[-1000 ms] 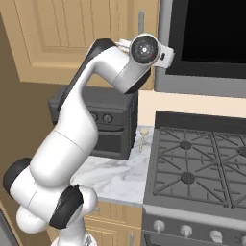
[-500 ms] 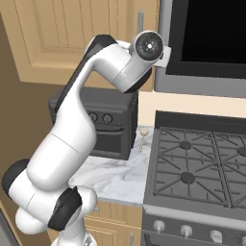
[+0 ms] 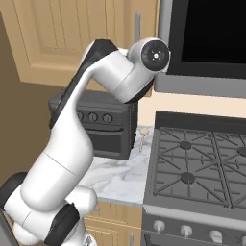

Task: Pick the bar soap and spray from the cabinet and place them on the counter.

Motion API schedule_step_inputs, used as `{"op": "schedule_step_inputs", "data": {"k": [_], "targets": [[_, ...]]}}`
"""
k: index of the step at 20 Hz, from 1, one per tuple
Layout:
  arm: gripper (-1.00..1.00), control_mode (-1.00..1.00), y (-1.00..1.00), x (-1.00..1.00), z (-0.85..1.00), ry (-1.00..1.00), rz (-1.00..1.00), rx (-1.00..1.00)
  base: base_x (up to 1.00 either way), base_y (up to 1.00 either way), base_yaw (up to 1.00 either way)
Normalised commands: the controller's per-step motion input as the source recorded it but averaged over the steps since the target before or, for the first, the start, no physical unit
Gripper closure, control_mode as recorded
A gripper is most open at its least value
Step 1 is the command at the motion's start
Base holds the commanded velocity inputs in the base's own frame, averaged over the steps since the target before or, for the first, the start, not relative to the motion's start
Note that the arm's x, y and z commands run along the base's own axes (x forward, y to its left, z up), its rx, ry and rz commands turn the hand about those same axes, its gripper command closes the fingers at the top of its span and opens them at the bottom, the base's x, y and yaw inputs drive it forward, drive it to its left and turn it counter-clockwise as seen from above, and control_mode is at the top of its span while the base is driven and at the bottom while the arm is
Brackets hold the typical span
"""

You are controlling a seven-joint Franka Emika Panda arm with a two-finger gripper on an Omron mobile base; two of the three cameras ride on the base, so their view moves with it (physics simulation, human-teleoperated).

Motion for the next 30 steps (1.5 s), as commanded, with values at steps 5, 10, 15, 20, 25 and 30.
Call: {"op": "schedule_step_inputs", "data": {"k": [5,10,15,20,25,30], "targets": [[1.0,-1.0,0.58,-0.48,-0.3,-0.11,0.02,-0.09,0.0,0.0,0.0],[1.0,-1.0,0.72,-0.4,-0.27,-0.06,-0.03,-0.12,0.0,0.0,0.0],[1.0,-1.0,0.71,-0.27,-0.19,-0.01,-0.06,-0.1,0.0,0.0,0.0],[1.0,-1.0,0.65,-0.18,-0.12,0.0,-0.06,-0.07,0.0,0.0,0.0],[1.0,-1.0,0.62,-0.15,-0.1,0.0,-0.05,-0.04,0.0,0.0,0.0],[1.0,-1.0,0.61,-0.1,-0.09,0.04,-0.04,-0.02,0.0,0.0,0.0]]}}
